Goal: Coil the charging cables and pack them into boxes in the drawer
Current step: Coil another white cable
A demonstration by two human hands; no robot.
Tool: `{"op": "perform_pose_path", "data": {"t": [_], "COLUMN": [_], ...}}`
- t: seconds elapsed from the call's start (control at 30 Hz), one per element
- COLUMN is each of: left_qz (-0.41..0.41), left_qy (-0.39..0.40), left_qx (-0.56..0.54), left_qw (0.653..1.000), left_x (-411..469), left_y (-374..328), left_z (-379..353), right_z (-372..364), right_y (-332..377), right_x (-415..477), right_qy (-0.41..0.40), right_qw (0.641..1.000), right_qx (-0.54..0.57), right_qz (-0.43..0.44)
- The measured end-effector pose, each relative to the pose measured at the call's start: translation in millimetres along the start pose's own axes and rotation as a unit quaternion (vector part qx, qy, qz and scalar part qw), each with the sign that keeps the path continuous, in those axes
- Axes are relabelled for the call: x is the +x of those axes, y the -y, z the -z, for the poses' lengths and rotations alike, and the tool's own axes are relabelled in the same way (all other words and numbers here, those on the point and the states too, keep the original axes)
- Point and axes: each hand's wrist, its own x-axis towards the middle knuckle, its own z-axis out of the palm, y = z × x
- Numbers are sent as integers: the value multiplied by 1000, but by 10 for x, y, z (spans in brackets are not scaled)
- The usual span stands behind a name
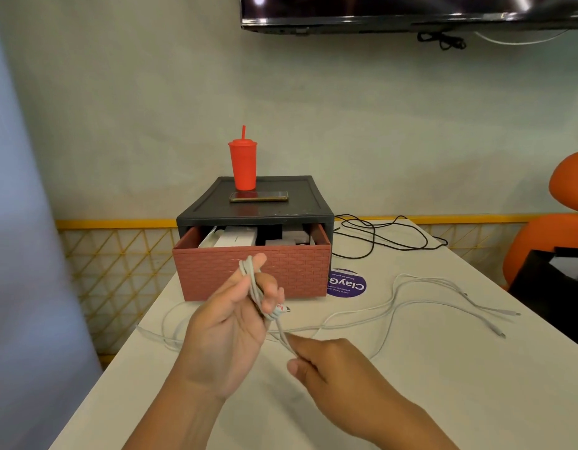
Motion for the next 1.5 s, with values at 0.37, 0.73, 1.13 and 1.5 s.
{"op": "perform_pose_path", "data": {"t": [0.37, 0.73, 1.13, 1.5], "left_qz": [91, 130, 221, 251], "left_qy": [94, 151, 129, -4], "left_qx": [460, 392, 42, 85], "left_qw": [878, 898, 966, 964], "left_x": [-41, -164, -165, -164], "left_y": [171, 159, 147, 73], "left_z": [158, 97, 83, -45], "right_z": [324, 680, 481, 304], "right_y": [156, 128, 47, 79], "right_x": [-54, -9, 92, 139], "right_qy": [-17, -75, -177, -96], "right_qw": [999, 993, 979, 781], "right_qx": [-44, 85, 72, 594], "right_qz": [12, -38, -76, -166]}}
